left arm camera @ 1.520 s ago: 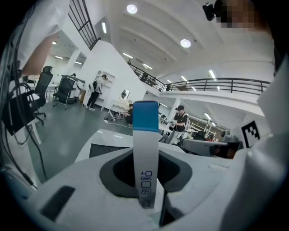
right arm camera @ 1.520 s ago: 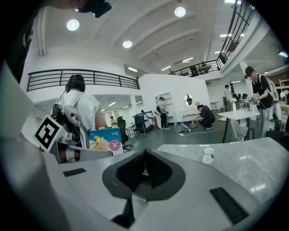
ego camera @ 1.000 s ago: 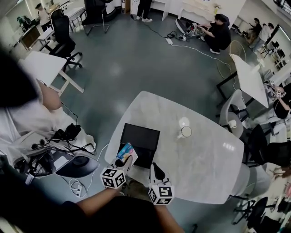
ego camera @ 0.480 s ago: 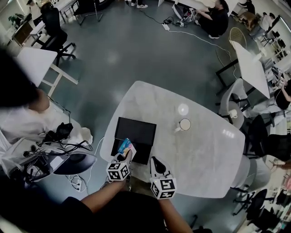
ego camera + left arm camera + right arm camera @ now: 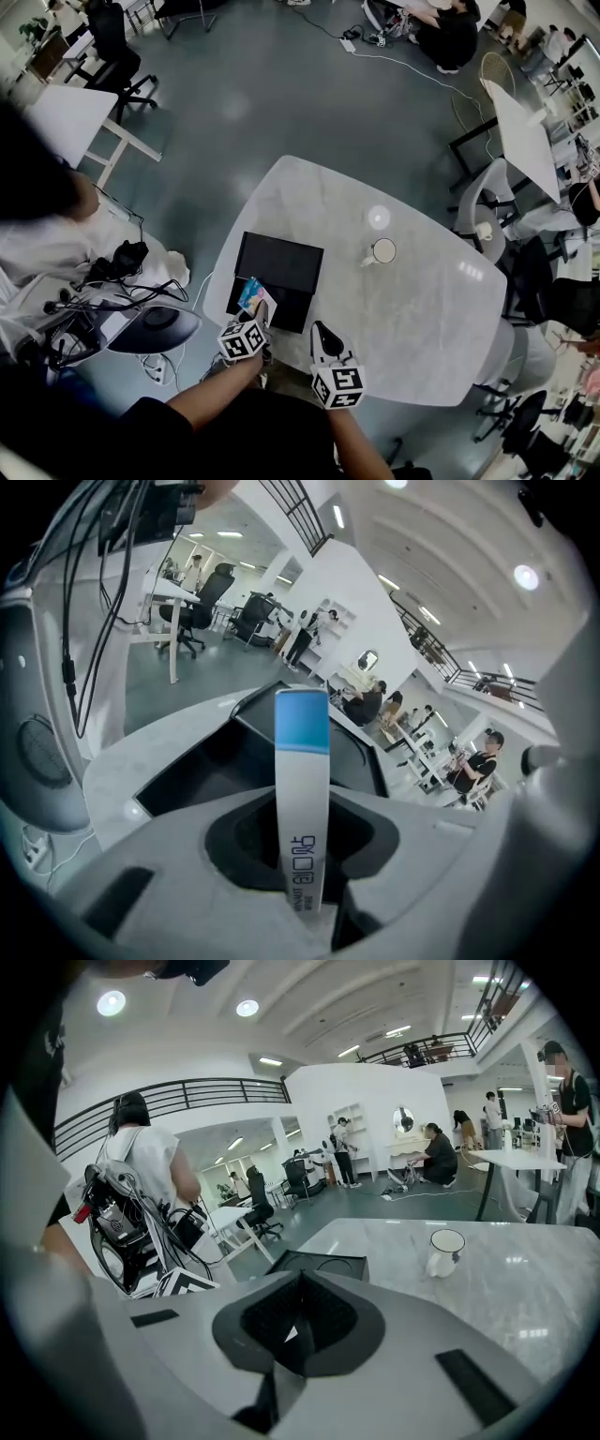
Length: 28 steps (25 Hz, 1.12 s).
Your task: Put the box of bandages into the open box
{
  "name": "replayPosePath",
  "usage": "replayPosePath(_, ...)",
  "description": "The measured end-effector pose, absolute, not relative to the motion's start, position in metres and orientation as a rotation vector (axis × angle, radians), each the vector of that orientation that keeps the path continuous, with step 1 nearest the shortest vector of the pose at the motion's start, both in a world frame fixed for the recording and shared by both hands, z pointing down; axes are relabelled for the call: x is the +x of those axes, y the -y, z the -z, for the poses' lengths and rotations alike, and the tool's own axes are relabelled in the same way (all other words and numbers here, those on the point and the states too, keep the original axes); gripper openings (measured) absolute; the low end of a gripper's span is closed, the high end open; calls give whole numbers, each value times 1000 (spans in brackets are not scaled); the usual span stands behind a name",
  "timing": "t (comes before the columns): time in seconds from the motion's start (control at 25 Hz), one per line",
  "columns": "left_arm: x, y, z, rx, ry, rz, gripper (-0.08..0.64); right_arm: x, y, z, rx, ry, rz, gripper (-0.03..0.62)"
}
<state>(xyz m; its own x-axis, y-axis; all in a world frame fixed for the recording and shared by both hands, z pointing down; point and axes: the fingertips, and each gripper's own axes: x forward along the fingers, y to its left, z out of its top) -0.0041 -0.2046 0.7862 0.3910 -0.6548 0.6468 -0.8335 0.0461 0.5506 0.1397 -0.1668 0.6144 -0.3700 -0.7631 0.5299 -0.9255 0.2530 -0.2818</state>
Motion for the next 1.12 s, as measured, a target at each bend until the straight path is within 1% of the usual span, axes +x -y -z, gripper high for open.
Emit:
replayPosePath(0.28,5,204,-802,1663,1302,-210,111,140,170,-621,1543,2259,-807,12)
replayPosePath(0.4,7,203,-802,1644,1261,-180,152,135,169,-620,1535,2261,-805,12)
replayPosePath(0.48,6,205,-795,1638,1229,-183,213,130,170,-614,1532,2259,-806,12)
replayPosePath(0.56,4,205,-790,1634,1216,-202,249,126,170,-610,1529,2259,-810,12)
replayPosePath(0.68,6,201,-791,1640,1225,-249,275,127,168,-612,1527,2266,-814,12)
replayPosePath(0.96,15,183,-800,1666,1177,-475,281,132,169,-611,1552,2273,-820,12)
replayPosePath(1.12,35,181,-818,1674,1143,-493,279,147,167,-628,1565,2273,-826,12)
